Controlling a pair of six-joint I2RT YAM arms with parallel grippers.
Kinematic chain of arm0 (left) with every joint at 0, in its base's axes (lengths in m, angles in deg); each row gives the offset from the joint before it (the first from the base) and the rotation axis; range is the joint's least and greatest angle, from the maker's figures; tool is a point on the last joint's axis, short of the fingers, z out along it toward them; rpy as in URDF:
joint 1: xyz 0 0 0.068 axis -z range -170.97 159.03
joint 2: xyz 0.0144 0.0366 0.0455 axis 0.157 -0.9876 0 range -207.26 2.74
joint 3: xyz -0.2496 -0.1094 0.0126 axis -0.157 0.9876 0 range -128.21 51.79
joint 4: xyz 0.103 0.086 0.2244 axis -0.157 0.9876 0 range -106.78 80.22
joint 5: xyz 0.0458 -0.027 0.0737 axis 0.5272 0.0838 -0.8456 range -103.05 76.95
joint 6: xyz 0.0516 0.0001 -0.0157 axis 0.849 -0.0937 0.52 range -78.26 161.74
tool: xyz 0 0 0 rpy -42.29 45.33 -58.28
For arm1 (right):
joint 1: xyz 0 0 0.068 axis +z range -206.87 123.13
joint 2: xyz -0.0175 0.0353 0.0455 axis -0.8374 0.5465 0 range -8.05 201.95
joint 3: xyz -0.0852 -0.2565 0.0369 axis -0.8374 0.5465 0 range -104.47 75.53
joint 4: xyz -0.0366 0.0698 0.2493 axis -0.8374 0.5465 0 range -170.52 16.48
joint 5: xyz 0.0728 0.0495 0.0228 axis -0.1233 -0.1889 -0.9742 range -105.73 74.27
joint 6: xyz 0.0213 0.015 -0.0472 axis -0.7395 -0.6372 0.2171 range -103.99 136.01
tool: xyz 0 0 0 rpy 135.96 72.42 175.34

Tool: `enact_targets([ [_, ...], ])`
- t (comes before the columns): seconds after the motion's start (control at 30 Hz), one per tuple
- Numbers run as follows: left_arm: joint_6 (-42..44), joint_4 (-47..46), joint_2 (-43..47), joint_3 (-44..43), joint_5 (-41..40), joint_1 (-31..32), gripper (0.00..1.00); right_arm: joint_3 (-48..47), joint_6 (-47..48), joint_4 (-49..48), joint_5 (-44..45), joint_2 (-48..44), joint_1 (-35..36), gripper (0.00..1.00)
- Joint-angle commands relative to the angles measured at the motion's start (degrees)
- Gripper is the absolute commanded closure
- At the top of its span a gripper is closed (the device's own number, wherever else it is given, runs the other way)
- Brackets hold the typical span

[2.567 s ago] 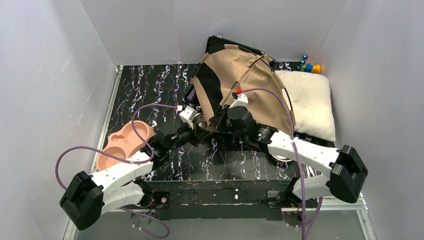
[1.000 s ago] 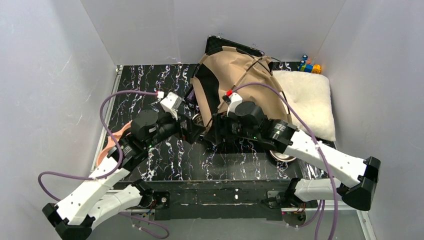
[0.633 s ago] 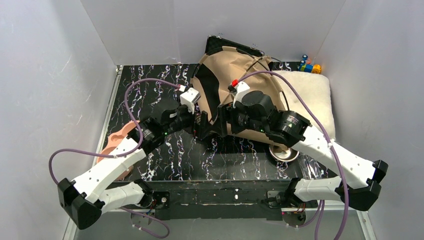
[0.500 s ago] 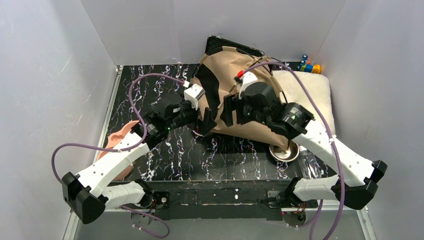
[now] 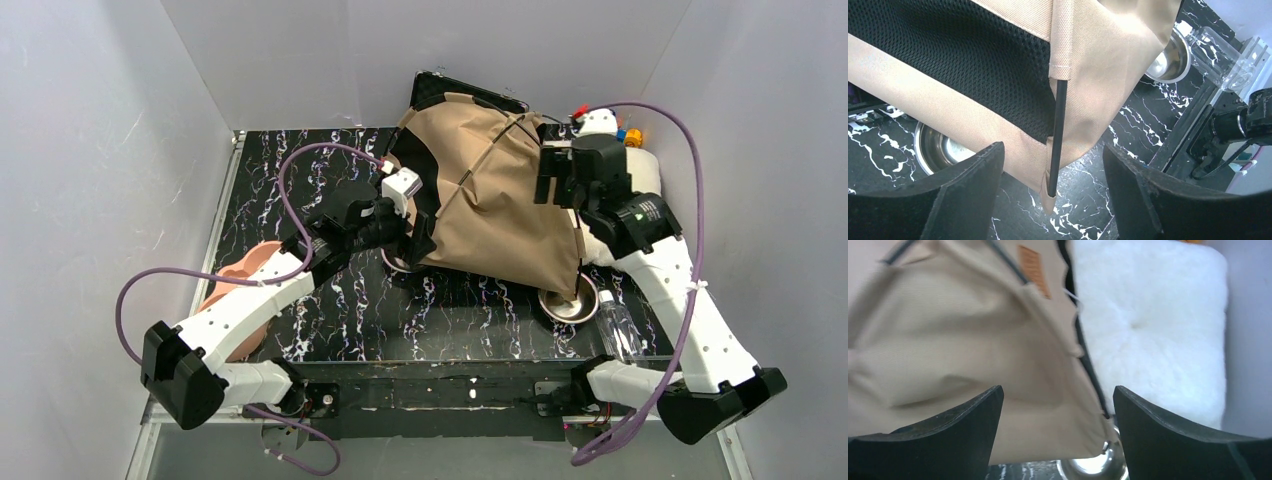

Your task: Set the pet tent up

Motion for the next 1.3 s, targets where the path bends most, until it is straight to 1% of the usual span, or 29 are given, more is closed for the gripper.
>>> enact_targets([
  [0.0, -0.41, -1.8, 0.57, 1.05, 0.62, -0.88, 0.31, 4.65, 2.2, -4.26, -2.81, -1.25, -7.67, 0.13],
  [0.13, -2.35, -2.2, 1.42, 1.94, -2.6, -1.48, 0.36, 9.76, 1.51, -6.82, -11.61, -1.65, -9.16, 0.15],
  [0.17, -2.87, -1.91, 1.98, 1.93, -3.88, -1.74, 0.35, 10.9, 1.08, -7.51, -14.16, -1.73, -9.17, 0.16],
  [0.23, -3.87, -1.78, 3.83, 2.28, -6.01, -2.84, 0.23, 12.2, -0.69, -8.42, -20.19, -1.65, -9.17, 0.21],
  [0.3, -4.48, -2.06, 7.02, 3.04, -7.55, -4.31, 0.06, 13.1, -3.71, -9.58, -25.8, -2.12, -8.59, 0.25],
  [0.33, -4.46, -2.04, 8.89, 3.26, -8.45, -4.89, 0.02, 13.46, -5.43, -10.43, -28.45, -2.63, -7.67, 0.26],
  [0.4, -4.18, -0.26, 12.75, 2.17, -10.78, -5.76, 0.02, 14.02, -8.02, -12.84, -30.52, -3.88, -4.04, 0.26],
  [0.47, -4.0, 2.97, 16.19, -0.28, -12.15, -6.47, 0.02, 13.78, -9.86, -15.16, -30.0, -4.29, 1.01, 0.27],
  [0.53, -4.34, 6.67, 18.29, -3.95, -13.23, -7.02, 0.02, 11.7, -10.9, -15.35, -28.99, -2.76, 5.57, 0.28],
  [0.6, -4.46, 9.91, 19.1, -6.8, -11.84, -7.32, 0.02, 8.95, -10.68, -14.05, -21.78, -1.79, 9.93, 0.29],
  [0.63, -4.04, 11.23, 18.97, -8.0, -10.06, -7.4, 0.02, 7.64, -10.3, -12.76, -17.91, -1.44, 10.81, 0.27],
  [0.67, -3.16, 12.78, 18.42, -8.78, -7.84, -7.44, 0.02, 6.1, -9.81, -11.45, -14.35, -1.4, 10.94, 0.22],
  [0.7, -2.6, 13.99, 17.5, -9.16, -6.38, -7.46, 0.02, 5.25, -8.64, -10.35, -10.51, -1.39, 10.46, 0.18],
  [0.77, -1.92, 15.15, 16.21, -8.52, -5.91, -7.45, 0.02, 3.63, -6.89, -7.3, -7.19, -1.19, 7.61, 0.15],
  [0.83, -1.34, 14.16, 15.52, -6.58, -6.79, -7.45, 0.02, 3.36, -5.47, -4.92, -6.59, -1.57, 3.4, 0.15],
  [0.93, -0.51, 9.13, 15.98, -2.09, -8.51, -7.6, 0.02, 5.41, -2.35, -4.35, -6.98, -3.59, -2.87, 0.15],
  [1.07, -0.91, 3.32, 16.8, 3.25, -10.87, -8.09, 0.02, 8.8, 2.1, -6.74, -11.17, -5.73, -11.05, 0.12],
  [1.13, -1.03, 1.26, 17.32, 5.1, -11.48, -8.42, 0.02, 9.9, 4.29, -7.72, -16.96, -4.67, -15.03, 0.12],
  [1.2, -1.11, -0.38, 17.72, 7.14, -11.45, -9.07, 0.02, 11.5, 6.06, -9.94, -21.47, -3.36, -16.97, 0.12],
  [1.27, -1.17, -0.28, 17.95, 7.71, -11.66, -9.67, 0.02, 13.57, 7.55, -12.82, -25.72, -2.02, -17.97, 0.15],
])
